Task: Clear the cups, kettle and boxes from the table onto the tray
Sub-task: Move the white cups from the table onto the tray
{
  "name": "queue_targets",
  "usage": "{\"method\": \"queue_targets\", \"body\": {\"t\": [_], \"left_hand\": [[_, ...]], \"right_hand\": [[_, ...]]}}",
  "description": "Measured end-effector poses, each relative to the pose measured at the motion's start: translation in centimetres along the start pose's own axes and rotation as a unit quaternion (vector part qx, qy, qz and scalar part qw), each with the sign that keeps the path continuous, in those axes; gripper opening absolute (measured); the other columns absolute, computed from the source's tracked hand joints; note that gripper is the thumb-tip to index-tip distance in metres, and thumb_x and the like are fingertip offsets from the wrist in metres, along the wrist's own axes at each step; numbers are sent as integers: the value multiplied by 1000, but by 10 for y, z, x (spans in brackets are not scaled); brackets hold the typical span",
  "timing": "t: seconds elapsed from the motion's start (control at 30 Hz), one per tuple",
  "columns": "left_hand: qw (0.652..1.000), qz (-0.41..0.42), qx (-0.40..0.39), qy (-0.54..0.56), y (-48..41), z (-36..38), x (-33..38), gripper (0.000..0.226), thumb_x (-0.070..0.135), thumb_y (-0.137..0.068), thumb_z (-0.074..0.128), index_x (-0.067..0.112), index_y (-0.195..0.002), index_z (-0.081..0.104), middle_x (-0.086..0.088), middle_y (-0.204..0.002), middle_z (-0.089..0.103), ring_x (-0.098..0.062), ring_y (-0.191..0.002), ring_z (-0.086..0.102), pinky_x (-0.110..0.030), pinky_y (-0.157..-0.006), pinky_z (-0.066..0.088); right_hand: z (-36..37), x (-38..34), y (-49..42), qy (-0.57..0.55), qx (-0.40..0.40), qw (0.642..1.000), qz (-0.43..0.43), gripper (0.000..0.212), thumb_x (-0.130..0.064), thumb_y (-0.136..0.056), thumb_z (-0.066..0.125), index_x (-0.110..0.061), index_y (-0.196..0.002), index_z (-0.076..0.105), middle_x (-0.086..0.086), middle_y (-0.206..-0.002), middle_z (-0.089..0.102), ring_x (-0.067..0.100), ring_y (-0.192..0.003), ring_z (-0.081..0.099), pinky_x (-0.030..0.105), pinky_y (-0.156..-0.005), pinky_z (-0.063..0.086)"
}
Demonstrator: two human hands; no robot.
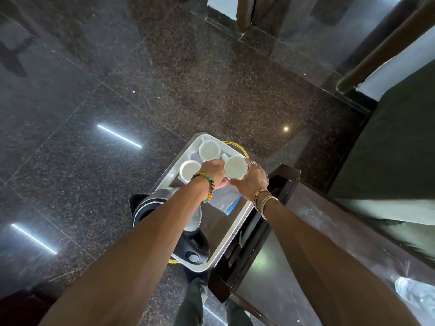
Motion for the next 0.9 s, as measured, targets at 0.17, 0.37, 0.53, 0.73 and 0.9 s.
{"method": "queue_targets", "body": {"t": [0.17, 0.37, 0.53, 0.73, 0.9], "left_hand": [[998, -39, -22, 34, -2, 10, -2, 35, 14, -96, 52, 5, -129, 55, -10, -141, 52, -25, -130, 49, -32, -110, 38], [969, -134, -7, 205, 10, 13, -10, 31, 16, -97, 49, 2, -123, 58, -13, -131, 57, -26, -118, 55, -36, -105, 42], [902, -210, 42, 376, 41, -8, 0, 15, 2, -94, 49, 15, -101, 52, -10, -102, 54, -24, -89, 54, -32, -77, 52], [877, -181, 49, 443, 107, -38, 54, 18, 7, -92, 56, 9, -107, 66, -13, -99, 59, -25, -89, 57, -43, -96, 51], [883, -114, 17, 455, 155, -50, 116, 17, -2, -92, 51, 10, -87, 63, -18, -96, 56, -25, -70, 52, -32, -66, 41]], "right_hand": [[6, 4, -5, 17, -15, 1000, -8, 72, -26, -69, 84, -17, -133, 51, 5, -124, 61, 24, -118, 56, 28, -95, 42], [1, 7, 6, 3, -47, 999, 15, 82, -23, -65, 84, -10, -136, 45, 8, -126, 56, 25, -123, 51, 32, -102, 42], [-42, 13, 37, -104, -35, 992, 55, 85, -27, -64, 85, -11, -138, 46, 6, -127, 59, 22, -117, 56, 28, -95, 45], [-117, 11, 97, -164, 2, 985, 59, 79, -40, -71, 79, -16, -140, 48, 6, -131, 59, 20, -120, 56, 27, -94, 42], [-174, 6, 150, -177, 16, 983, 41, 65, -43, -72, 76, -20, -129, 56, 2, -111, 69, 22, -106, 65, 39, -98, 51]]}}
Point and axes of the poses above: each hand's wrist, its own y-axis away from the middle knuckle, its own z-axis out of the palm, x = y × z, the point moved 6 cm from there along -y, towards the middle knuckle
